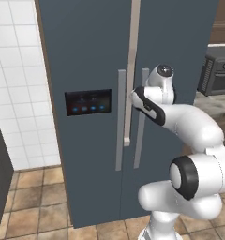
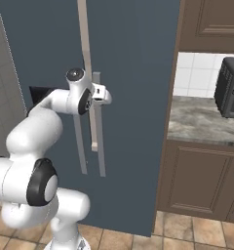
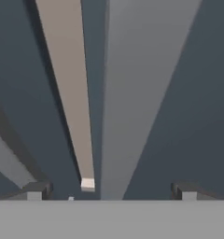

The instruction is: Open the fridge, grab two sodas, and place both sodas inside the bowl with ice on the dining counter.

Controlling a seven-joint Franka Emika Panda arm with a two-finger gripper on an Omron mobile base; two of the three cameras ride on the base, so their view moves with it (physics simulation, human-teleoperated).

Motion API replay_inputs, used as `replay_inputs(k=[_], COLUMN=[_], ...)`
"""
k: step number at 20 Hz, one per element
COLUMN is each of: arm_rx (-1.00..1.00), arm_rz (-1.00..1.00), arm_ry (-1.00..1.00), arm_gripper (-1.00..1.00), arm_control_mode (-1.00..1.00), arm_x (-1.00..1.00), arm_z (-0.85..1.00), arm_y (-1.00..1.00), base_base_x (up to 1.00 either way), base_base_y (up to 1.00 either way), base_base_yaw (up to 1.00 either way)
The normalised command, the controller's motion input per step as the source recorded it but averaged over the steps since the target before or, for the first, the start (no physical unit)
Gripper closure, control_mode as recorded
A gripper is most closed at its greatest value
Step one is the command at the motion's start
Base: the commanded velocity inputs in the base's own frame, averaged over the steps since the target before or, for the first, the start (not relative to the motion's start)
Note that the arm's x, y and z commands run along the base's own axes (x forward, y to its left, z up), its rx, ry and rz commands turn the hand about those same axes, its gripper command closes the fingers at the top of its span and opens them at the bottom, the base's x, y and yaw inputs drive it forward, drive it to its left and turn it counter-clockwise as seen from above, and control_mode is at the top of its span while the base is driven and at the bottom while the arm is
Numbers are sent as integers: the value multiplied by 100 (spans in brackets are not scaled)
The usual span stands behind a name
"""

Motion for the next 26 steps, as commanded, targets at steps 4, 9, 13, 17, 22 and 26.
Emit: replay_inputs(k=[4,9,13,17,22,26], arm_rx=[0,0,0,-1,-3,0], arm_rz=[-2,0,0,0,0,0], arm_ry=[-1,-3,-6,-7,-5,0], arm_gripper=[-100,-100,-100,-100,100,100], arm_control_mode=[-100,-100,-100,-100,-100,-100], arm_x=[30,41,48,48,54,44], arm_z=[0,-8,-16,-22,-32,-11], arm_y=[-3,-1,-3,-6,-6,-9], base_base_x=[0,0,0,0,0,0], base_base_y=[0,0,0,0,0,0], base_base_yaw=[0,0,0,0,0,0])
